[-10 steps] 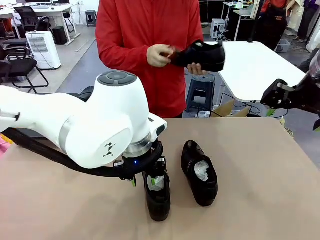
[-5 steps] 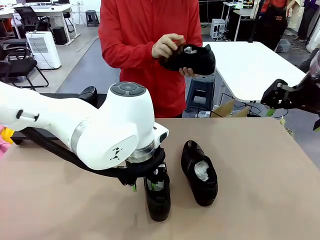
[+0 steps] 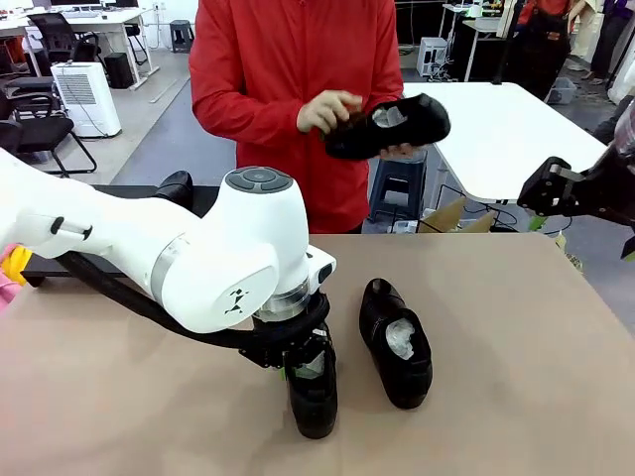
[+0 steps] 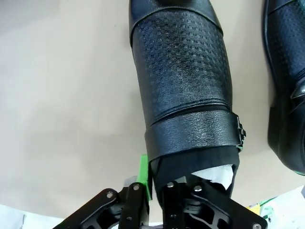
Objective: Organize the shoes by placing them on the stand.
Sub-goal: Place the Shoe from the middle of the table onto the Shoes Stand.
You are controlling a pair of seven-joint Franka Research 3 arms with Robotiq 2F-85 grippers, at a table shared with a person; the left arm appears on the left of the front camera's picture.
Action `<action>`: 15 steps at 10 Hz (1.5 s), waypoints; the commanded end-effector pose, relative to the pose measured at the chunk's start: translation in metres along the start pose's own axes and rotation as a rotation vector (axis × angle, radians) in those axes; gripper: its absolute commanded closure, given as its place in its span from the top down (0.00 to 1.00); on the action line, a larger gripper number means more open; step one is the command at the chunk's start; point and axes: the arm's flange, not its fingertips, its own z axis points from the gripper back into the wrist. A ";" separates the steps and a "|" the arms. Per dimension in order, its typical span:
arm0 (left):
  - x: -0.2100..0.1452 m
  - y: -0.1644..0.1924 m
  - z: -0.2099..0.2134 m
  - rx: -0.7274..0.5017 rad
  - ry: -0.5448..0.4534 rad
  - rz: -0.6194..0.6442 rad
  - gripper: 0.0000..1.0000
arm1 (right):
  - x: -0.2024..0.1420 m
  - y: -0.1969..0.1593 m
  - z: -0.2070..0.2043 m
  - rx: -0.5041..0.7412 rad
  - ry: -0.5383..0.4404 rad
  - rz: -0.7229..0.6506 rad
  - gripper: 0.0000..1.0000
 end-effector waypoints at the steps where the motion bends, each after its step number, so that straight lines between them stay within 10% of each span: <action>1: 0.002 -0.001 0.001 0.000 -0.007 0.021 0.00 | 0.002 0.001 0.003 0.022 0.014 0.011 1.00; 5: 0.000 0.004 0.011 -0.019 -0.021 0.007 0.00 | 0.002 0.001 0.003 0.022 0.014 0.011 1.00; 13: 0.085 0.105 0.118 0.068 -0.382 -0.040 0.00 | 0.002 0.001 0.003 0.022 0.014 0.011 1.00; 15: 0.079 0.102 0.111 0.062 -0.310 -0.022 0.00 | 0.002 0.001 0.003 0.022 0.014 0.011 1.00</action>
